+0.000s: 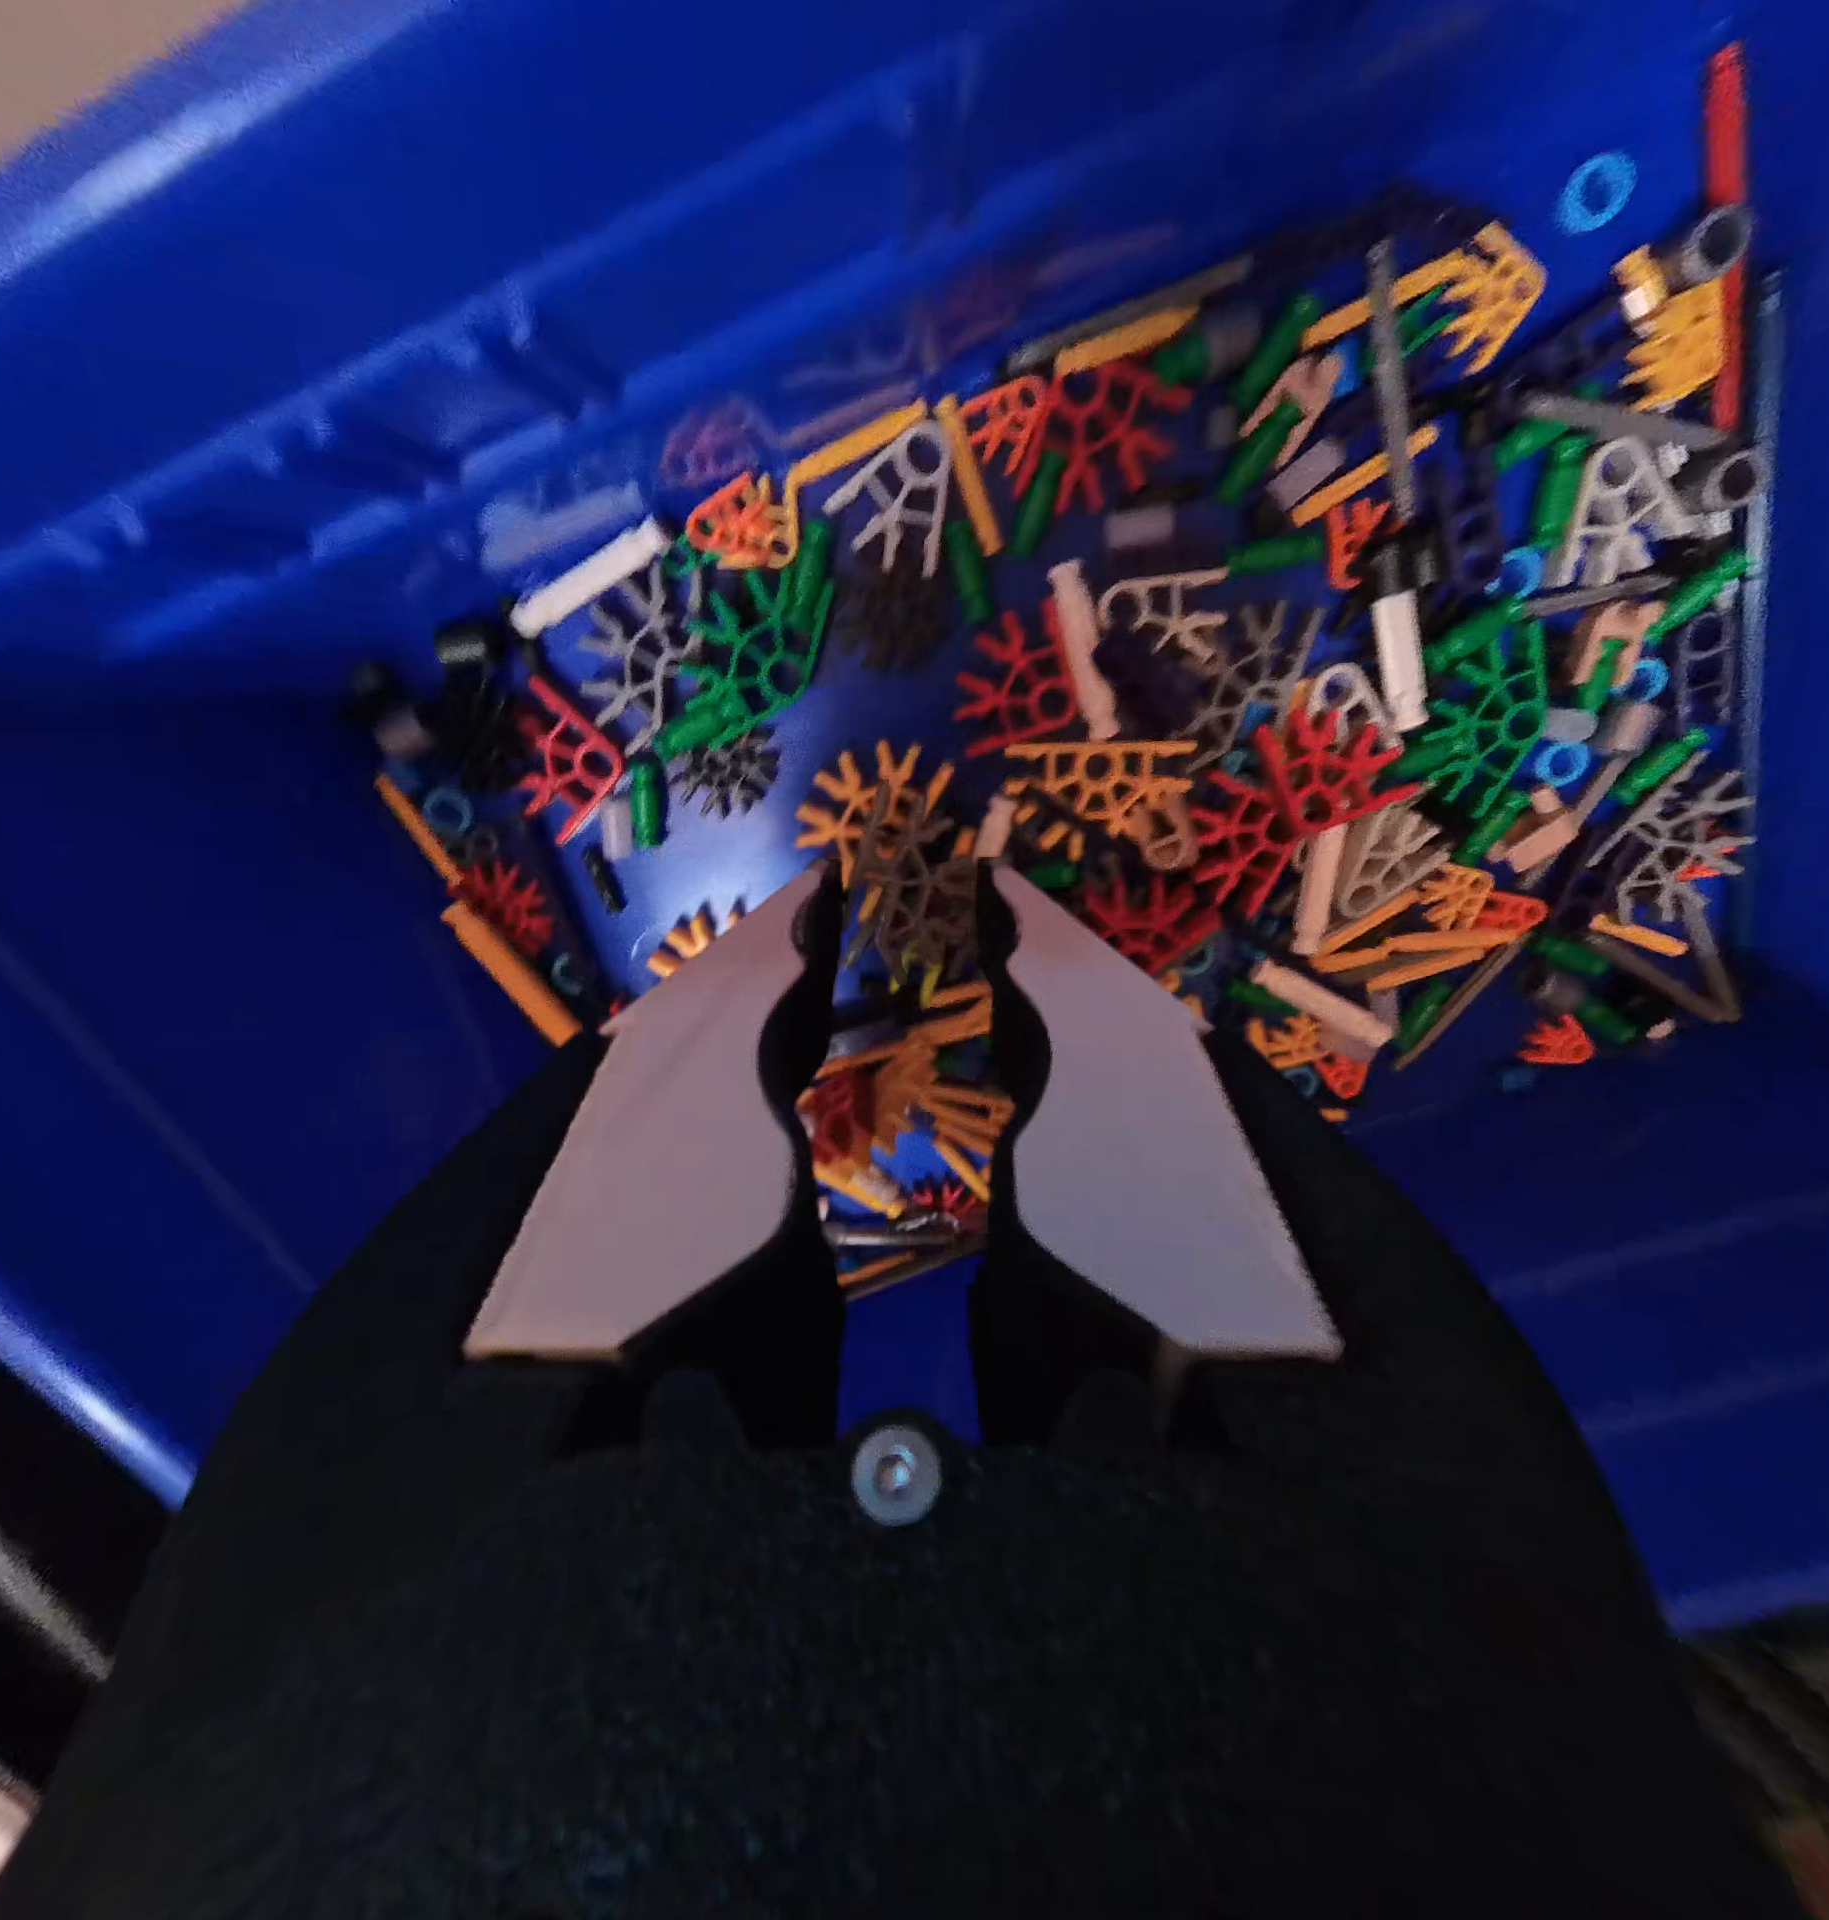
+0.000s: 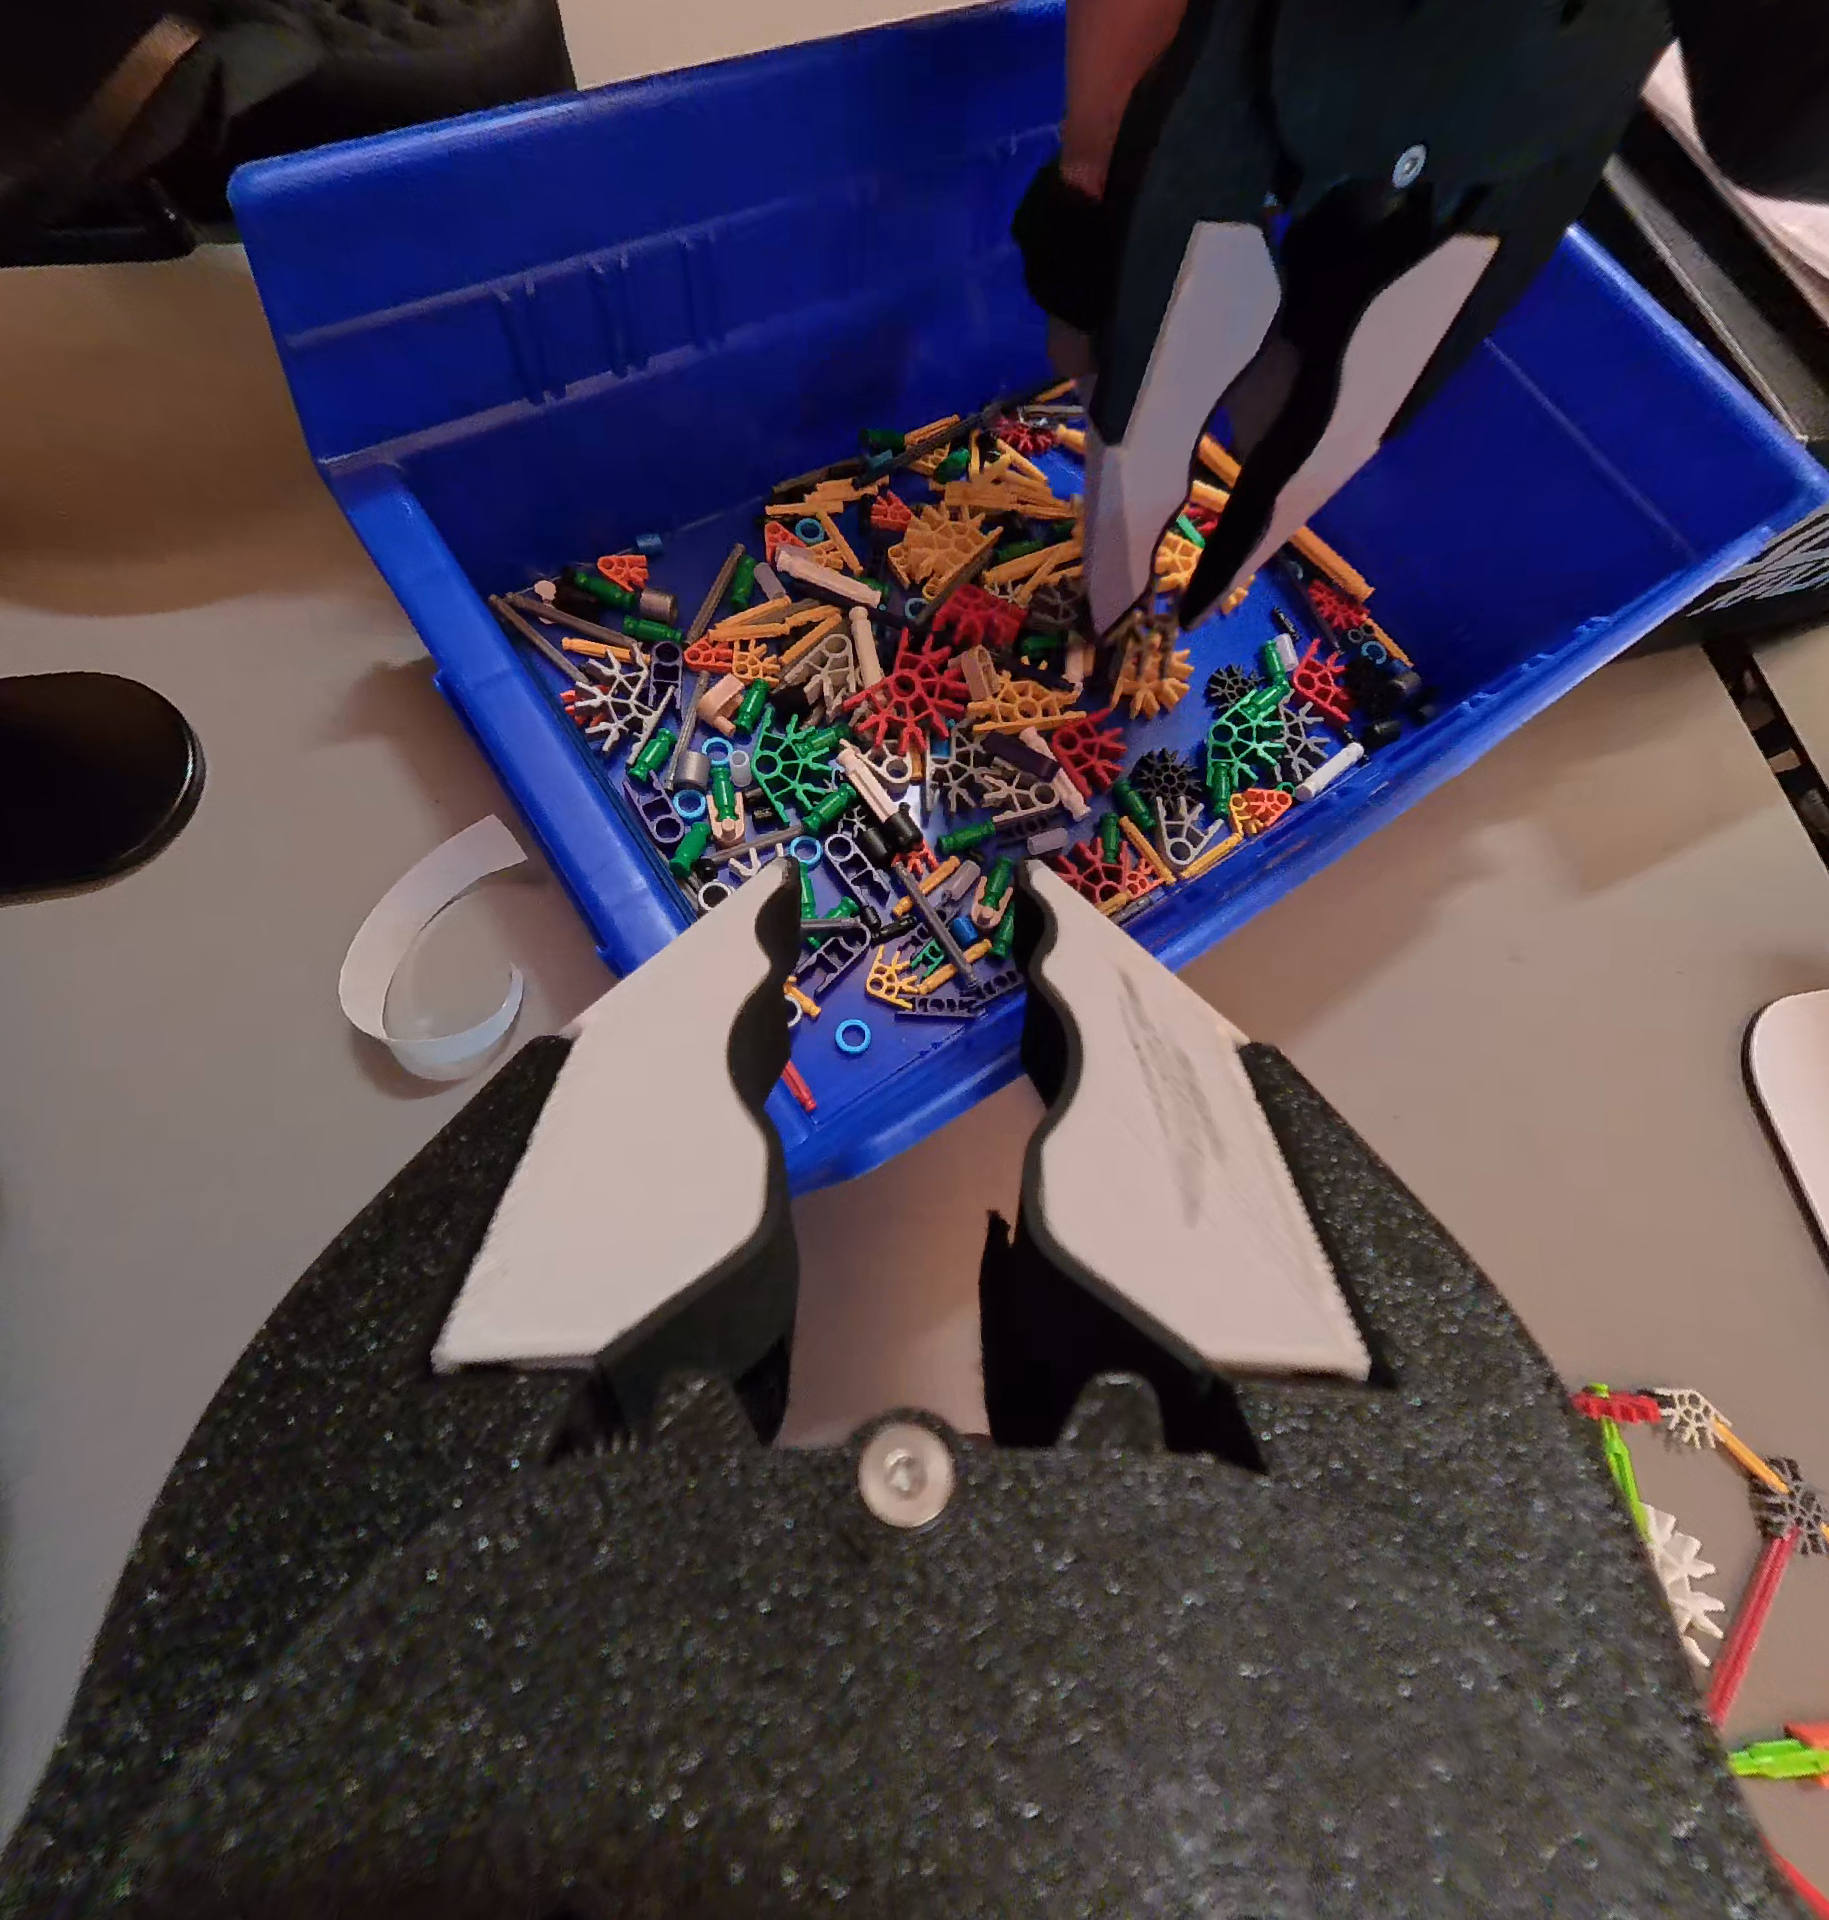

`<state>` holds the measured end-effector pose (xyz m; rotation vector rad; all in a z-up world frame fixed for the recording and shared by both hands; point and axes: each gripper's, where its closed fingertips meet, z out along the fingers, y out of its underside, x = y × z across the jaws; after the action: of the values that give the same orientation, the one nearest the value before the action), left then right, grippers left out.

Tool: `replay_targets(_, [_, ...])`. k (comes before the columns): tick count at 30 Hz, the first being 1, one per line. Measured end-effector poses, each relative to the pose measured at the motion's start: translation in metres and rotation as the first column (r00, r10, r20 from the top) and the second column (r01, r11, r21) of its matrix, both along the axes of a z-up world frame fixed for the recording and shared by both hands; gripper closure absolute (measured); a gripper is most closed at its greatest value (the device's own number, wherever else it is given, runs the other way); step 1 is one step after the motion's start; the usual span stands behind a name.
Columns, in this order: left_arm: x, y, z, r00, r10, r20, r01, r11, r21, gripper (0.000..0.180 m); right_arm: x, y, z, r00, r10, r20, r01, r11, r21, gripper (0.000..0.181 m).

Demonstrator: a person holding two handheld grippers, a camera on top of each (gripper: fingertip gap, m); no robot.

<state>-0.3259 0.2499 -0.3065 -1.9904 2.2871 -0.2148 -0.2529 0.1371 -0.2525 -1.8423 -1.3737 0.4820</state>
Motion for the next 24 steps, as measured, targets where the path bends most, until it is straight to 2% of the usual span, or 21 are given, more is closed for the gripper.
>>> replay_targets(2, [-0.009, 0.003, -0.001, 0.999, 0.026, -0.035, -0.026, 1.000, -0.002, 0.151, 0.000, 0.000, 0.000, 1.000, 0.002, 0.002, -0.002, 1.000, 0.002, 0.142])
replay_targets(3, [-0.011, 0.004, 0.000, 0.999, 0.029, -0.040, -0.029, 1.000, 0.003, 0.137, 0.000, 0.000, 0.000, 1.000, 0.002, 0.002, -0.002, 1.000, 0.001, 0.142])
replay_targets(4, [-0.011, 0.003, 0.002, 0.999, 0.029, -0.030, -0.029, 1.000, 0.007, 0.132, 0.000, 0.000, 0.000, 1.000, 0.002, 0.002, -0.002, 1.000, 0.001, 0.142])
replay_targets(8, [0.005, -0.035, 0.012, 0.998, -0.040, 0.050, 0.047, 0.990, -0.134, 0.131, 0.000, 0.000, 0.001, 1.000, 0.002, 0.000, -0.002, 1.000, 0.001, 0.142])
replay_targets(13, [0.003, -0.066, -0.009, 0.985, -0.170, -0.038, 0.163, 0.977, -0.136, 0.122, 0.000, 0.000, 0.001, 1.000, 0.003, -0.004, -0.003, 1.000, 0.001, 0.142])
replay_targets(16, [0.007, -0.069, -0.011, 0.983, -0.183, -0.016, 0.179, 0.975, -0.132, 0.129, 0.000, 0.000, 0.002, 1.000, 0.003, -0.007, -0.003, 1.000, 0.002, 0.142])
replay_targets(18, [0.003, -0.064, -0.012, 0.981, -0.194, -0.031, 0.189, 0.975, -0.114, 0.144, 0.000, 0.000, 0.002, 1.000, 0.003, -0.011, -0.003, 1.000, 0.003, 0.142])
replay_targets(19, [0.002, -0.062, -0.012, 0.982, -0.189, -0.033, 0.184, 0.977, -0.111, 0.157, 0.000, 0.000, 0.002, 1.000, 0.004, -0.012, -0.004, 1.000, 0.003, 0.142])
replay_targets(21, [0.000, -0.058, -0.012, 0.983, -0.180, -0.036, 0.175, 0.977, -0.118, 0.162, 0.000, 0.000, 0.003, 1.000, 0.002, -0.013, -0.002, 1.000, 0.003, 0.142])
replay_targets(23, [-0.004, -0.048, -0.014, 0.983, -0.177, -0.046, 0.172, 0.981, -0.093, 0.180, 0.000, 0.000, 0.003, 1.000, 0.001, -0.014, -0.001, 1.000, 0.004, 0.142])
replay_targets(24, [-0.005, -0.045, -0.013, 0.986, -0.165, -0.038, 0.161, 0.982, -0.098, 0.180, 0.000, 0.000, 0.003, 1.000, 0.001, -0.014, -0.001, 1.000, 0.004, 0.142])
